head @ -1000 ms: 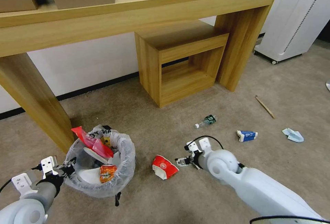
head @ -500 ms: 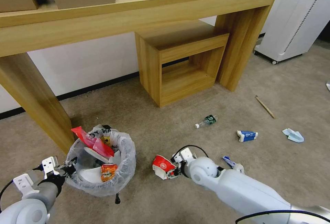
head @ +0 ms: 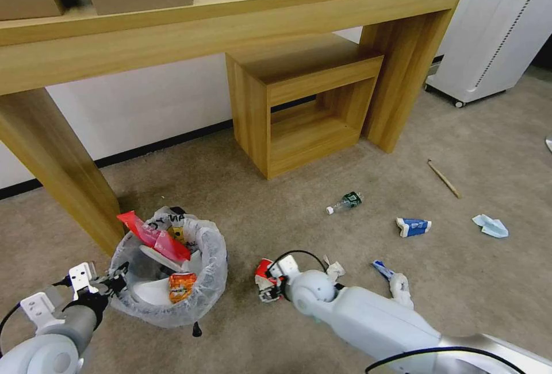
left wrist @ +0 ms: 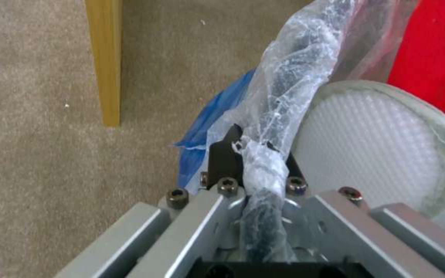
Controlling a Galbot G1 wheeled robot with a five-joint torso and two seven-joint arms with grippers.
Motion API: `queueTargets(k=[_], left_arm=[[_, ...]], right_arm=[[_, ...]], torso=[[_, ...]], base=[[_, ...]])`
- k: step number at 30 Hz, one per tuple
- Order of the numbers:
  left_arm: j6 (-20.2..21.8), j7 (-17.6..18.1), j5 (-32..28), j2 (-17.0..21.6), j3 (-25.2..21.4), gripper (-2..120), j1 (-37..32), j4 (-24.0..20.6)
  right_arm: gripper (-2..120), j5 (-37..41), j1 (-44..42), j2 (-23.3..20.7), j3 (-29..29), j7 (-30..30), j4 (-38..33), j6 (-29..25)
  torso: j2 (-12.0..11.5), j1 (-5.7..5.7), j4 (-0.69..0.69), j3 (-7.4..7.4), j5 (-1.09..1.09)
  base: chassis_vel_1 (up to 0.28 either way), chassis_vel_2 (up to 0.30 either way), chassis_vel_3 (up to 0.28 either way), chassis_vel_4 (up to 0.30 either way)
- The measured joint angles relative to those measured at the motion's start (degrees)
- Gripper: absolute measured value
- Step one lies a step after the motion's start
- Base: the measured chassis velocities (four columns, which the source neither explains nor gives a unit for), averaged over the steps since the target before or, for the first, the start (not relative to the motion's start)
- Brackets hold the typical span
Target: Pick up the trash bin and place the garbage on the floor into it.
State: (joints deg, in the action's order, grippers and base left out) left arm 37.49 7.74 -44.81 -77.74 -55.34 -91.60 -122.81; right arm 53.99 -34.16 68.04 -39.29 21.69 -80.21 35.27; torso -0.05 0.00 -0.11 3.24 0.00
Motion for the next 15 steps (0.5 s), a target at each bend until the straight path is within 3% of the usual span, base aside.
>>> queueTargets(k=[2, 4, 7, 9, 10, 12, 15], left_arm=[[-0.16, -0.13, -0.02, 0.05, -0.12, 0, 0.08, 0.15], [-0.18, -0.14, -0.01, 0.08, -0.16, 0, 0.09, 0.22], [-0.25, -0.16, -0.02, 0.20, -0.22, 0, 0.25, 0.60], [-0.26, -0.16, -0.02, 0.20, -0.20, 0, 0.30, 0.66], [-0.33, -0.16, -0.01, 0.13, -0.05, 0, 0.39, 0.73], [-0.36, -0.16, -0.01, 0.11, 0.02, 0, 0.42, 0.73], [-0.40, -0.14, 0.12, 0.03, 0.37, 0, 0.53, 0.80]], right_arm=[[68, -0.24, 0.04, 0.44, -0.56, 0.15, 0.86, -0.48], [65, -0.34, 0.04, 0.41, -0.65, 0.14, 1.01, -0.61], [50, -0.85, -0.19, -0.27, -0.76, 0.11, 1.43, -1.21], [47, -0.92, -0.25, -0.53, -0.74, 0.11, 1.43, -1.26], [39, -1.02, -0.38, -1.07, -0.61, 0.10, 1.43, -1.37], [37, -1.06, -0.43, -1.28, -0.55, 0.11, 1.43, -1.48], [23, -1.40, -0.79, -2.34, -0.44, 0.03, 1.46, -2.38]], torso=[[0.00, 0.00, 0.00, -0.01, 0.00], [0.00, 0.00, 0.00, -0.01, -0.01], [0.00, 0.00, 0.00, -0.01, 0.00], [0.00, 0.00, 0.00, 0.00, 0.00], [0.00, 0.00, -0.01, 0.00, 0.00], [0.00, 0.00, -0.01, 0.00, 0.00], [0.00, 0.00, 0.00, 0.00, 0.01]], base=[[0.000, 0.000, 0.000, 0.000], [0.000, 0.000, 0.000, 0.000], [0.000, 0.000, 0.000, 0.000], [0.000, 0.000, 0.000, 0.000], [0.000, 0.000, 0.000, 0.000], [0.000, 0.000, 0.000, 0.000], [0.000, 0.000, 0.000, 0.000]])
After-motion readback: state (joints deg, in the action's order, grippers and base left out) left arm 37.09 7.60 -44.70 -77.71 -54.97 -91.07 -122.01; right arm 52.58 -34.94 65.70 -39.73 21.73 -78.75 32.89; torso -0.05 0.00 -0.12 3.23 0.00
